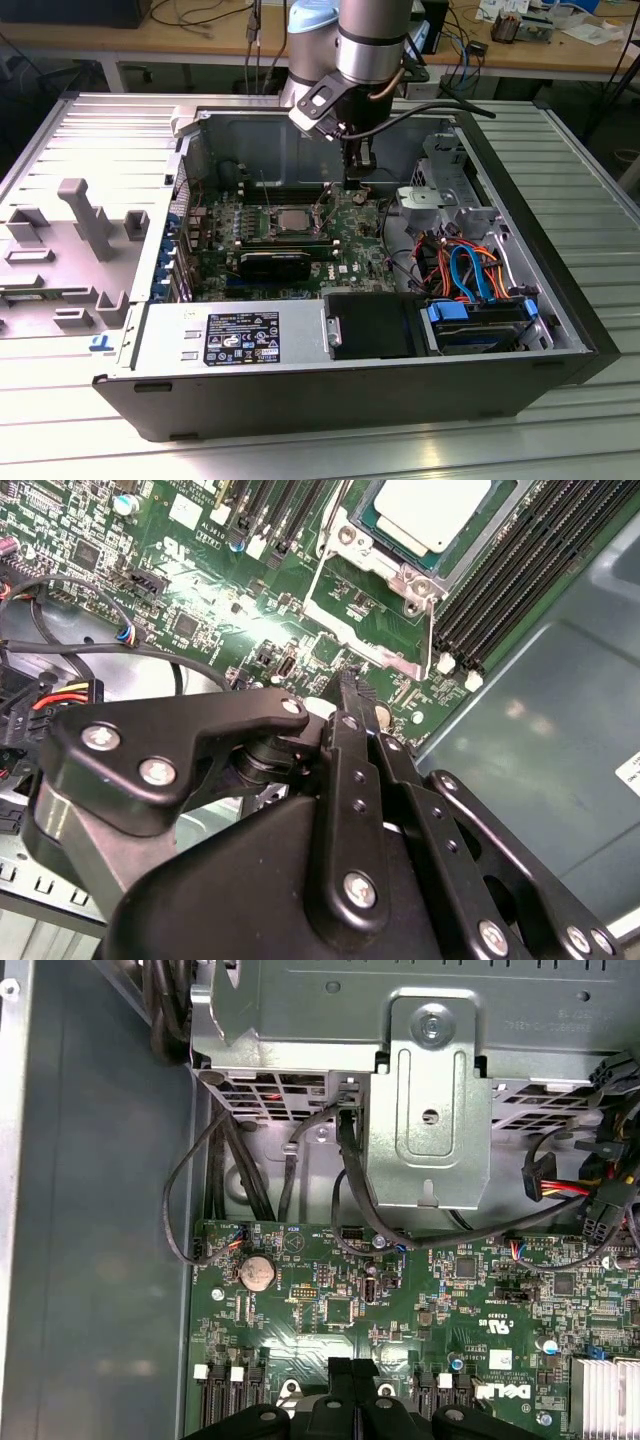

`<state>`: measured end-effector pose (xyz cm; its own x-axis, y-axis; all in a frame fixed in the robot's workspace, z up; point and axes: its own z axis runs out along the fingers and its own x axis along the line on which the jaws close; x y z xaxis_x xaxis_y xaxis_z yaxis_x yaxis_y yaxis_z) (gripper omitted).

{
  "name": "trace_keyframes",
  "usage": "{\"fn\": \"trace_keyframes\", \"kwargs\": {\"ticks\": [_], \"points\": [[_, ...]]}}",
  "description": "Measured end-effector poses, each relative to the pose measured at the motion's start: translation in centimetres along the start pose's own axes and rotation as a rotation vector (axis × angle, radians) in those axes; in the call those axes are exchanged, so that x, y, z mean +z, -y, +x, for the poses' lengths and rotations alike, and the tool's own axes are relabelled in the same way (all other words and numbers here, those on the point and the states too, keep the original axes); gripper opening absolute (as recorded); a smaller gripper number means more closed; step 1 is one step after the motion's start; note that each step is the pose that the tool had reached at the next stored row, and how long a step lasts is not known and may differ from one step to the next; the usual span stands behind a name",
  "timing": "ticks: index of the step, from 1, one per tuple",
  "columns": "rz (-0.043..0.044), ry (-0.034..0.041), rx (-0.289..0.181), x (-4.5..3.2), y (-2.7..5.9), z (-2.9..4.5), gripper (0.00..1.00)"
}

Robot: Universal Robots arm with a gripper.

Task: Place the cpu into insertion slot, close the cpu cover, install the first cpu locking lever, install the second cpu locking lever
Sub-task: 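Close the cpu cover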

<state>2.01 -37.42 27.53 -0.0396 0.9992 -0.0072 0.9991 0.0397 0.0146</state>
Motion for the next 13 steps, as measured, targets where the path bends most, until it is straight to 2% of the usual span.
{"fn": "trace_keyframes", "kwargs": {"ticks": [4, 8, 13], "points": [[0.0000, -0.0001, -0.005, 0.01, 0.00, 0.00, 0.11], [-0.0005, -0.0010, -0.039, 0.09, -0.01, 0.01, 0.11], [-0.0003, -0.0006, -0.047, 0.79, -0.01, 0.00, 0.11]]}}
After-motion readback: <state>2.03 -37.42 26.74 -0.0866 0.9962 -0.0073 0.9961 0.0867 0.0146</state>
